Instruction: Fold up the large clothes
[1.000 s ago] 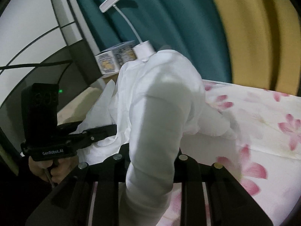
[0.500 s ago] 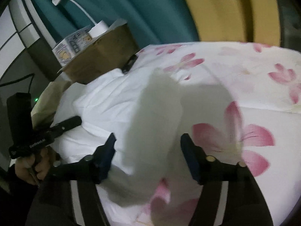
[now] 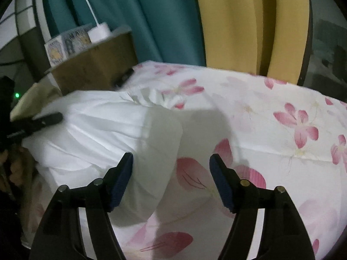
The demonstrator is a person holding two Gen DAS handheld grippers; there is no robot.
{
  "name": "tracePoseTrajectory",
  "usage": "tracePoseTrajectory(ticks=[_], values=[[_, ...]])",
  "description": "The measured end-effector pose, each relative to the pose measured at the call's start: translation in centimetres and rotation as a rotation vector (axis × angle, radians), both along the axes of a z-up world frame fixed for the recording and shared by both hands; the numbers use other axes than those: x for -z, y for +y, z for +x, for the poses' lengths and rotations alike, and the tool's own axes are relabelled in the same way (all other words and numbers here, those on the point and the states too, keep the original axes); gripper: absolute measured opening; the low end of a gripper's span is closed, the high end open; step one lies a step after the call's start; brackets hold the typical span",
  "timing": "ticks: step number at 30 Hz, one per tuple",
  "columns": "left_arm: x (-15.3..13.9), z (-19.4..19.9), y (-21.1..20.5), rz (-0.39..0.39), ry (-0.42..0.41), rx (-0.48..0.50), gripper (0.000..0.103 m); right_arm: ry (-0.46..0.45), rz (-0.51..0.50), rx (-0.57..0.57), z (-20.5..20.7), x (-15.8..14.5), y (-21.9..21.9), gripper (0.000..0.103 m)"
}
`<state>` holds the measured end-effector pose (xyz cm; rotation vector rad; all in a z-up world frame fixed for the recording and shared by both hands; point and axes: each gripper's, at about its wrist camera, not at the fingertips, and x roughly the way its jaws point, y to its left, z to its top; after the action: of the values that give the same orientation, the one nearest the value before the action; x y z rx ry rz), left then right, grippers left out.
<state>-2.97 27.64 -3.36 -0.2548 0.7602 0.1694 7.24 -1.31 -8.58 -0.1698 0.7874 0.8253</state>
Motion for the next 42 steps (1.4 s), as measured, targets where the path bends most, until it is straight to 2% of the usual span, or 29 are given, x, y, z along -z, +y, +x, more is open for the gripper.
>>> tracePoseTrajectory(ticks=[5, 8, 11, 14, 17, 19, 23, 25, 31, 34, 38, 42], values=[[-0.9, -0.7, 0.7, -0.076, -0.042, -0.027, 0.036, -0.048, -0.021, 0.010, -0.6, -1.0, -0.2, 0.073], [-1.6, -1.2, 0.3, -0.042, -0.053, -0.043, 0.042, -0.035, -0.020, 0.029, -0.7, -1.3, -1.0, 0.073], [-2.3, -1.9, -0.4, 0.000, -0.057, -0.063, 0.044, -0.043, -0.023, 0.049, -1.3, -1.8, -1.8, 0.073], [-3.0, -2.8, -0.8, -0.007, -0.080, -0.069, 0.046, -0.060, -0.022, 0.070, -2.0, -2.5, -2.7, 0.073], [-3.6, -3.8, -1.6, 0.021, -0.097, -0.078, 0.048, -0.072, -0.018, 0.089, -2.8, -3.1, -3.8, 0.074], [-4.0, -4.3, -2.3, 0.050, -0.102, -0.083, 0.048, -0.079, -0.015, 0.098, -3.3, -3.5, -4.4, 0.076], [-4.6, -5.5, -3.8, 0.059, -0.122, -0.064, 0.048, -0.091, 0.005, 0.113, -4.3, -4.3, -6.0, 0.083], [-4.7, -5.8, -4.8, 0.093, -0.118, -0.060, 0.048, -0.098, 0.011, 0.115, -4.8, -4.6, -6.7, 0.083], [-4.6, -5.6, -7.4, 0.117, -0.100, -0.042, 0.048, -0.112, 0.015, 0.150, -6.1, -5.2, -9.2, 0.083], [-4.5, -5.2, -8.4, 0.172, -0.068, -0.068, 0.048, -0.120, 0.018, 0.181, -6.6, -5.6, -10.8, 0.083], [-4.3, -5.0, -8.8, 0.192, -0.043, -0.103, 0.048, -0.133, 0.028, 0.224, -7.2, -6.1, -12.9, 0.084], [-4.1, -4.4, -9.8, 0.201, -0.026, -0.075, 0.048, -0.136, 0.037, 0.258, -7.6, -6.5, -14.6, 0.084]])
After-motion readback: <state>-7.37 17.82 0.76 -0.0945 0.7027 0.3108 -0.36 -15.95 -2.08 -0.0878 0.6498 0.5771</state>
